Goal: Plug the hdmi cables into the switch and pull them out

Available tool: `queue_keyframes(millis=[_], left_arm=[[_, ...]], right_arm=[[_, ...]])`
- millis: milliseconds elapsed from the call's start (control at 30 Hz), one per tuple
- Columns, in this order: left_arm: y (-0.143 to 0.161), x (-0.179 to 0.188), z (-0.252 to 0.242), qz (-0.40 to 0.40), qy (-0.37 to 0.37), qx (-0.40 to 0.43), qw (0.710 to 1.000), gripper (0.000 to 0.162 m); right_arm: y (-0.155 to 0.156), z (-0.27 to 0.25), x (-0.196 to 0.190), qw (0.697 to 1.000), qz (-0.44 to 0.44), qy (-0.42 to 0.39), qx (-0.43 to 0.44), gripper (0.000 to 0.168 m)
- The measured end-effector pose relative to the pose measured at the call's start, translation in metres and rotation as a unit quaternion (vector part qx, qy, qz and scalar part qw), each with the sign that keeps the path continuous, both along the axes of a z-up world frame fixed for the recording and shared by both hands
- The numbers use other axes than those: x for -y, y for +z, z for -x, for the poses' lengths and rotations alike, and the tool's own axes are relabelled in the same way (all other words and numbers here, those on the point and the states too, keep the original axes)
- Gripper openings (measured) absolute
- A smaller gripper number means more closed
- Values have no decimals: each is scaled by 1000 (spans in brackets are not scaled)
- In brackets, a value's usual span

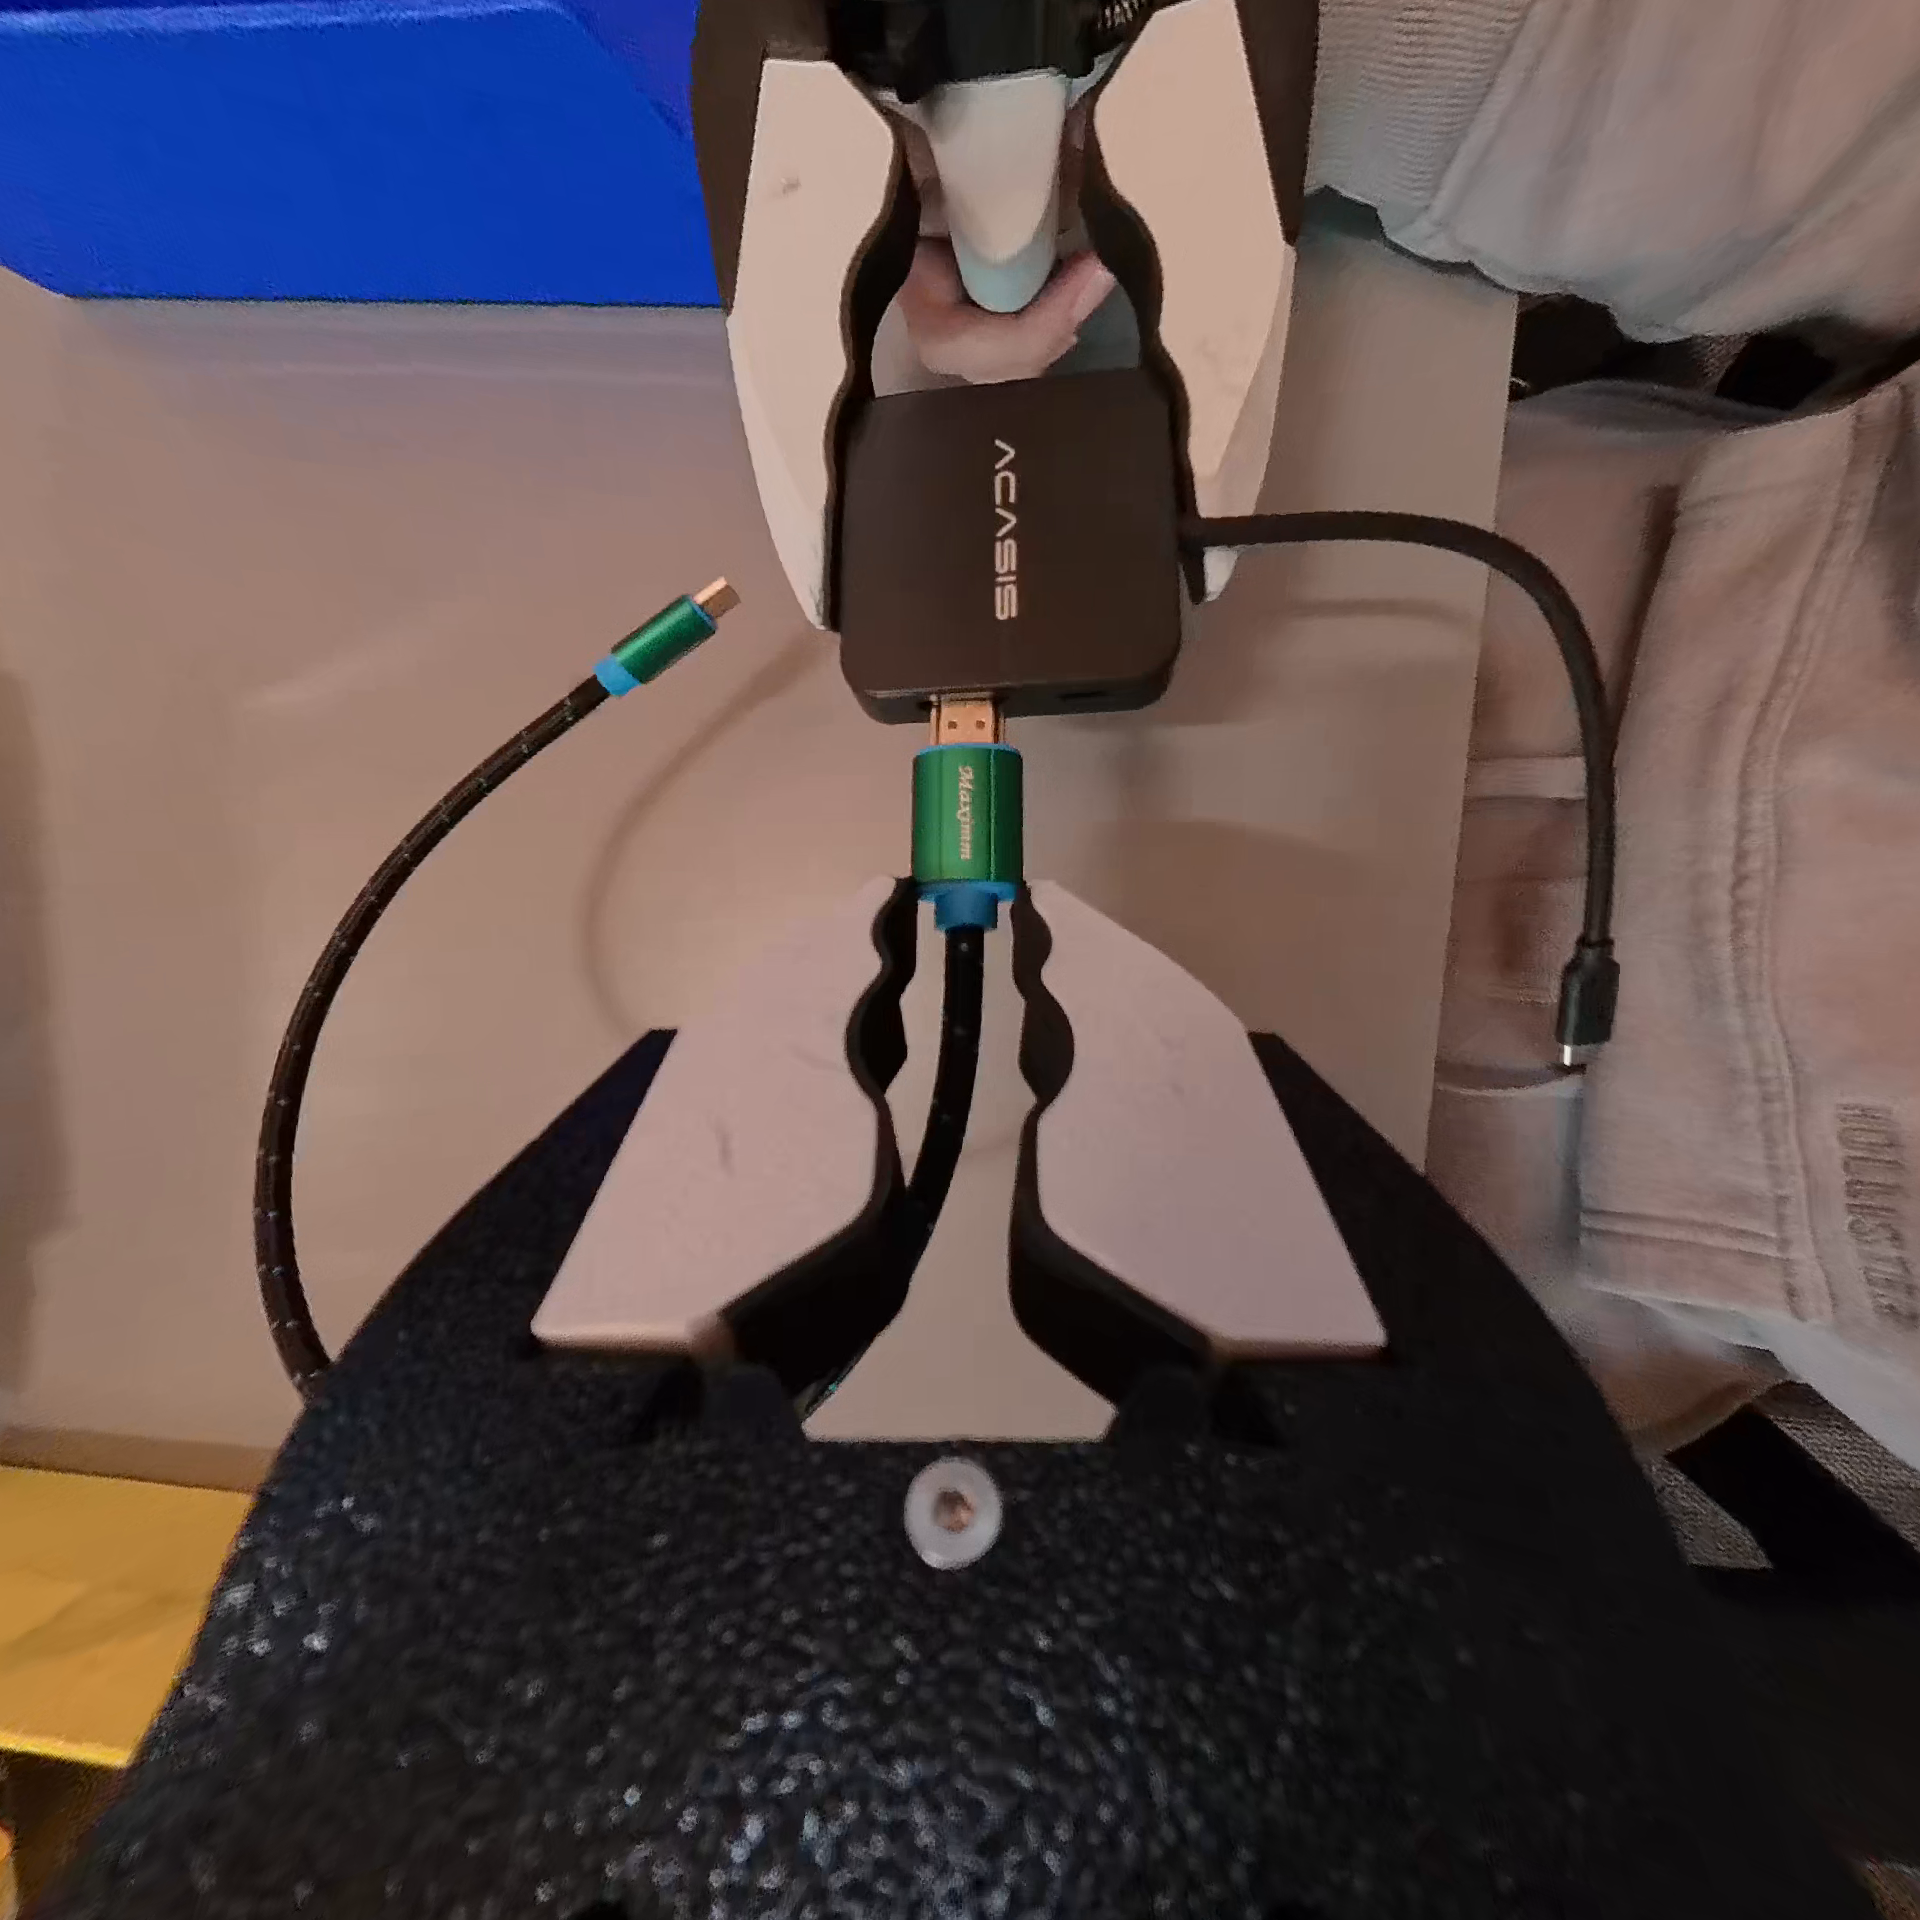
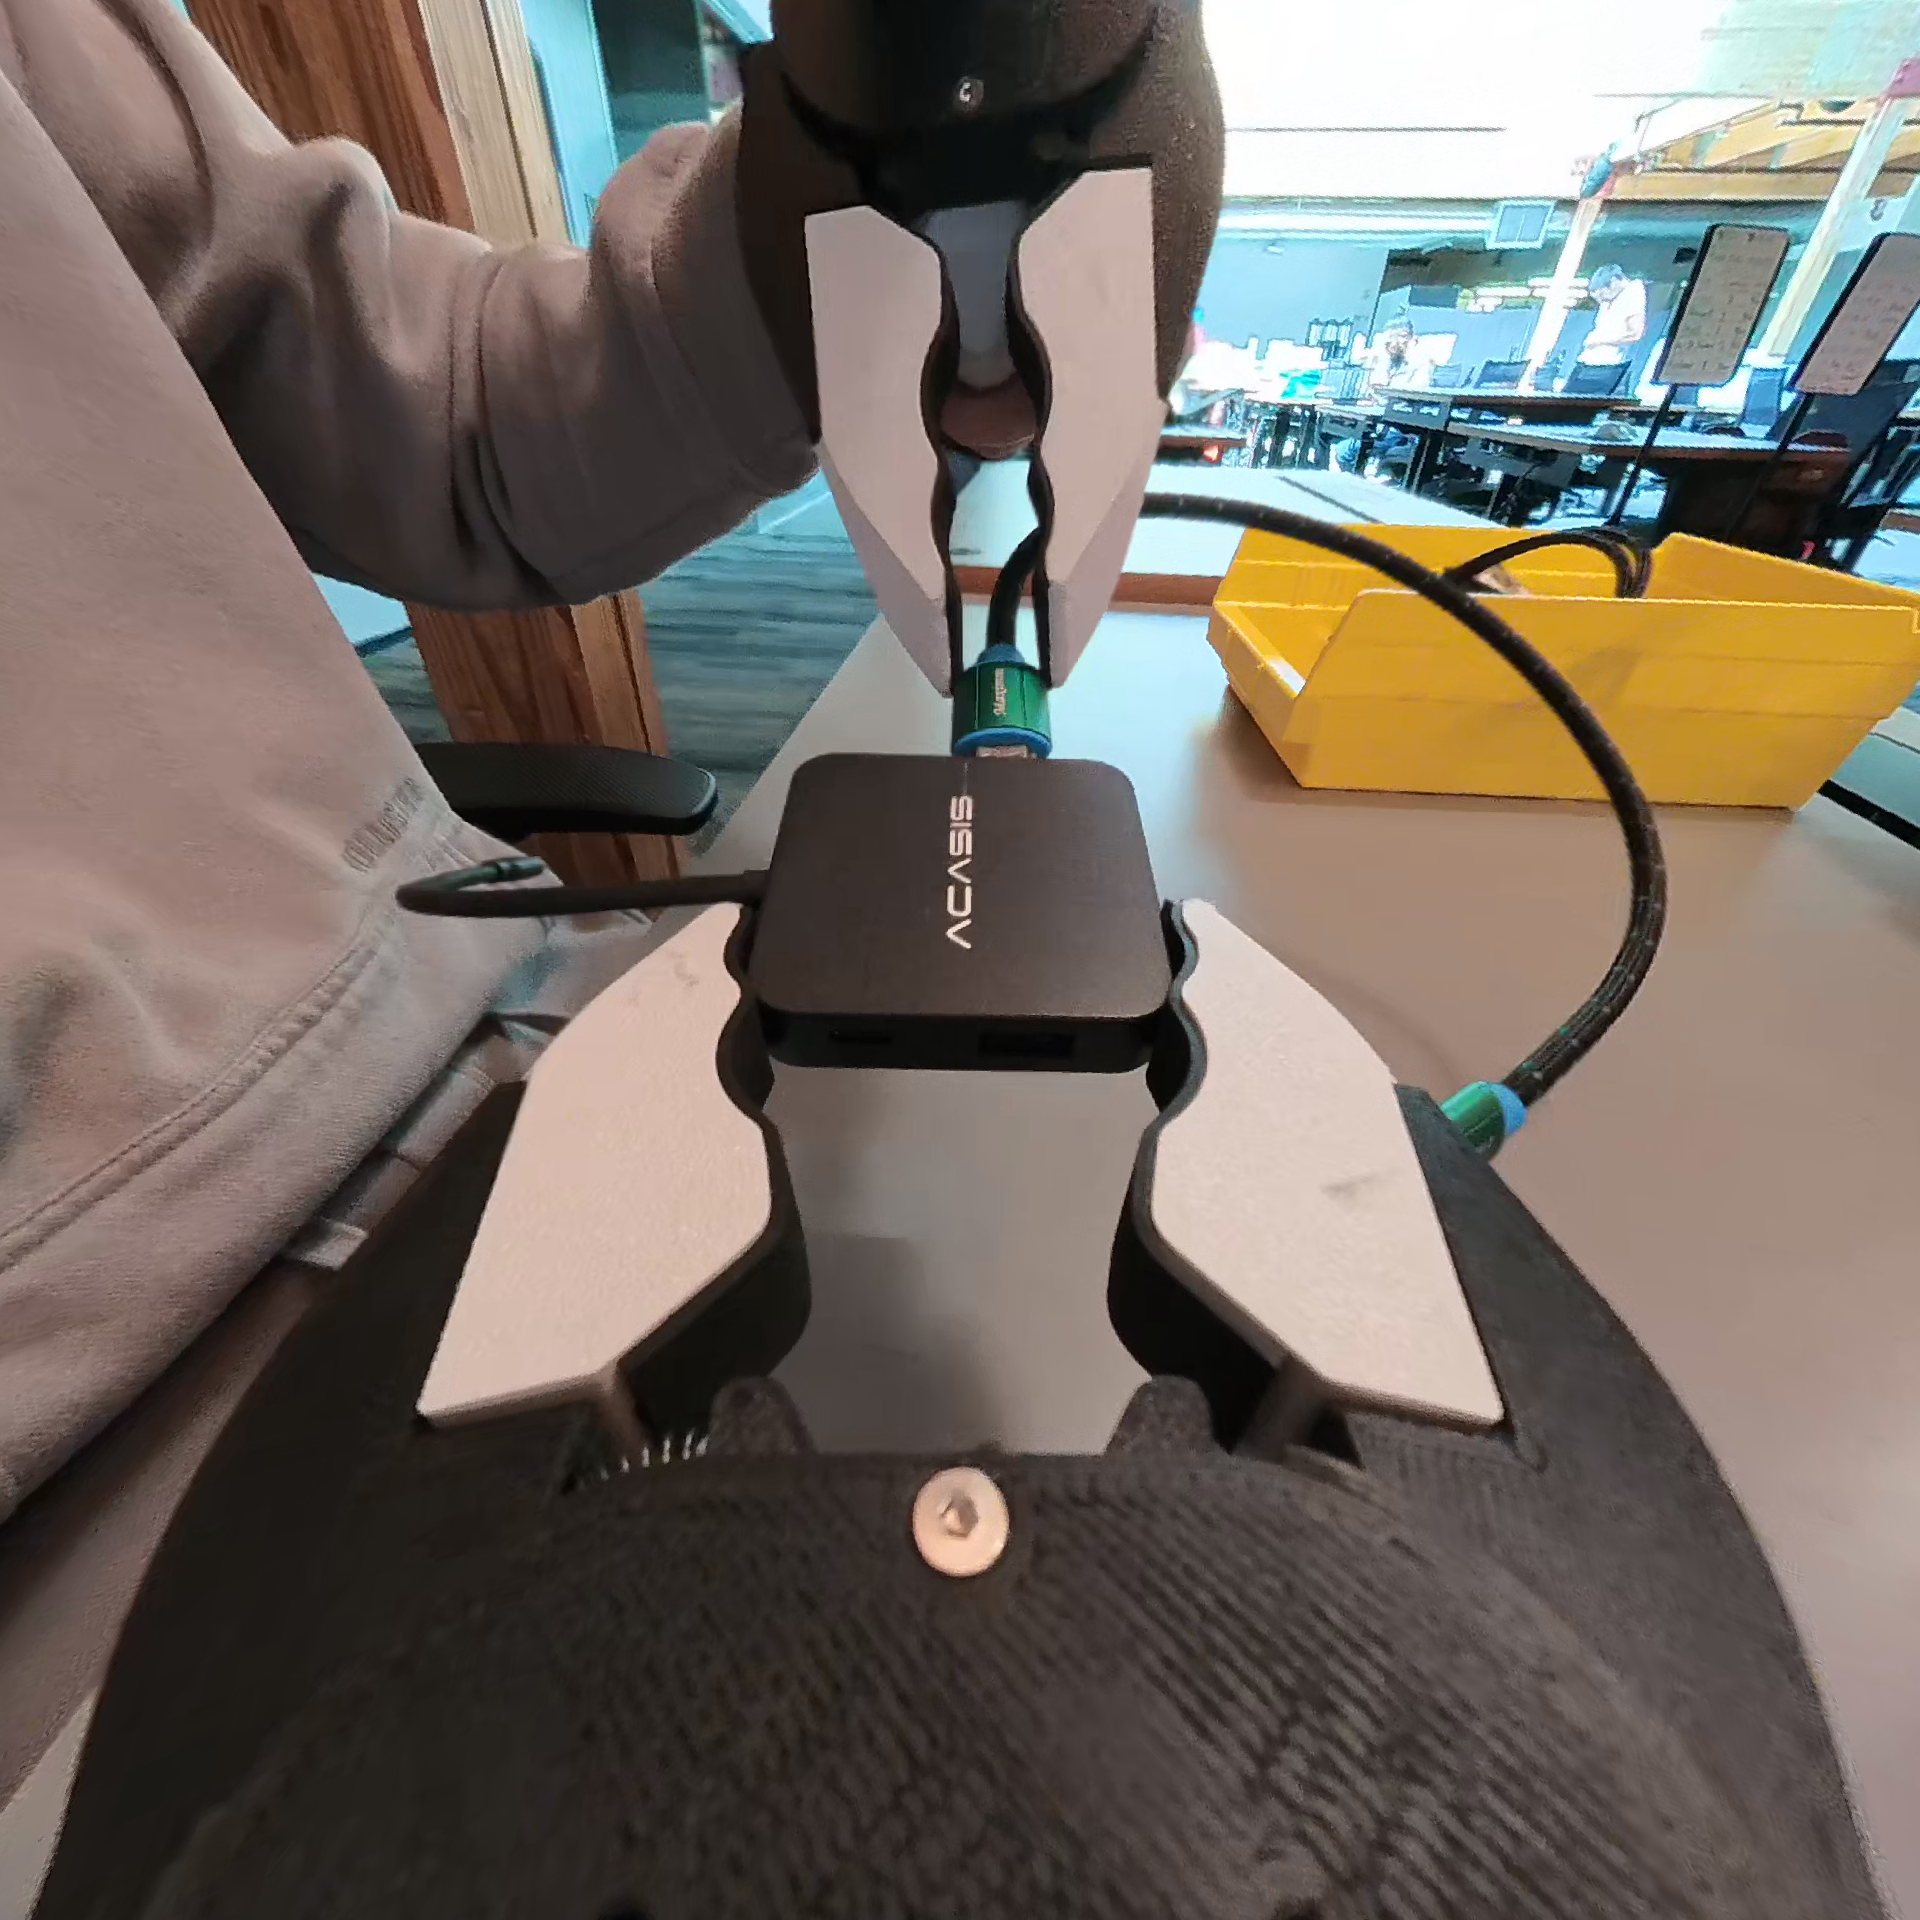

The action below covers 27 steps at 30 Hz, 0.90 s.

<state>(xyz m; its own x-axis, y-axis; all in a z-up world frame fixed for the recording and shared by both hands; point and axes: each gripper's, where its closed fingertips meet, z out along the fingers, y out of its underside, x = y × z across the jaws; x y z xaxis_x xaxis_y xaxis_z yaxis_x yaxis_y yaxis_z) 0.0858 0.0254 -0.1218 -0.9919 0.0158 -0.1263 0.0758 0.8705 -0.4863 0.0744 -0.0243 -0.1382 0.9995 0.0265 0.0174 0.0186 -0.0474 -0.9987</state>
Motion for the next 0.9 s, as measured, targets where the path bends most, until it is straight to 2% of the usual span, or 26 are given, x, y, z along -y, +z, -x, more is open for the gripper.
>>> queue_keyframes(millis=[433, 567, 667, 767, 833, 900], left_arm=[[4, 3, -1, -30, 11, 38, 999, 17], [7, 4, -3, 0, 29, 22, 999, 17], [12, 0, -8, 58, 61, -29, 996, 17], [18, -10, -7, 127, 92, -123, 980, 17], [36, -12, 6, 195, 95, -229, 949, 17], [70, -13, 18, 279, 91, -345, 892, 17]], right_arm=[[2, 2, 3, 1000, -9, 9, -14, 73], [8, -3, 4, 1000, -26, -8, -7, 73], [17, -11, 13, 998, -47, -41, 9, 72], [27, -12, 28, 996, -80, -45, 7, 73], [38, -9, 39, 993, -116, -37, 1, 72], [49, -6, 48, 988, -150, -28, -1, 73]])
